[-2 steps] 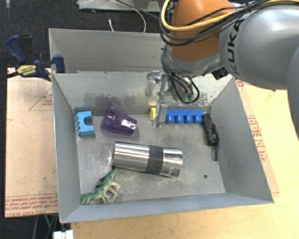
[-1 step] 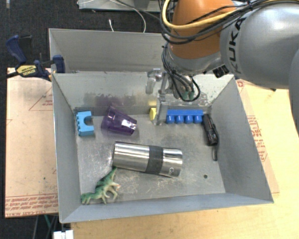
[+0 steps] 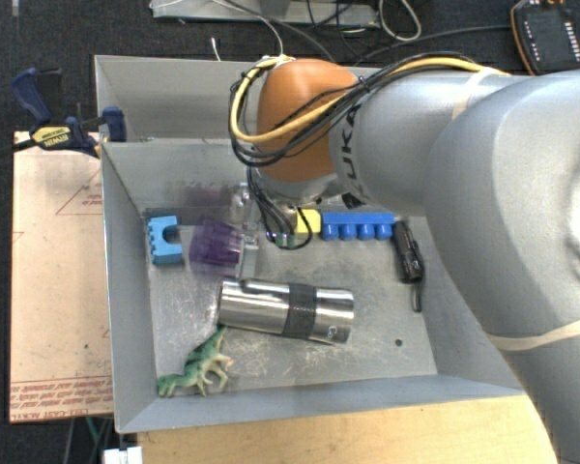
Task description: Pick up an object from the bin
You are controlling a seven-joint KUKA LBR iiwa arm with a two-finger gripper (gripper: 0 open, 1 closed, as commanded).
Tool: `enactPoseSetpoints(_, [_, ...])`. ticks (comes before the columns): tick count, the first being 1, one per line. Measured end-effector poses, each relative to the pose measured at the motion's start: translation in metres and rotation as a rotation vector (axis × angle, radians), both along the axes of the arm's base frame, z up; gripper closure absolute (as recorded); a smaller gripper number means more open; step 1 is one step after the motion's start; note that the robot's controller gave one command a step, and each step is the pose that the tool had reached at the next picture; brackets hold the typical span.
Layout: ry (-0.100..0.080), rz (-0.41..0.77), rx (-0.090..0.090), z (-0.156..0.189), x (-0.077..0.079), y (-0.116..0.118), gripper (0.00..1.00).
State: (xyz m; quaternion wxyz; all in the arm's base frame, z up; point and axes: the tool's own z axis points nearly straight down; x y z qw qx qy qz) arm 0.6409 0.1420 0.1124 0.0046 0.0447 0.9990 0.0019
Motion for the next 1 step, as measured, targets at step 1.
enactPoseSetpoints(1, [-0.004,0.067,-0.002,0.0387,-0.0166,0.0211,0.0])
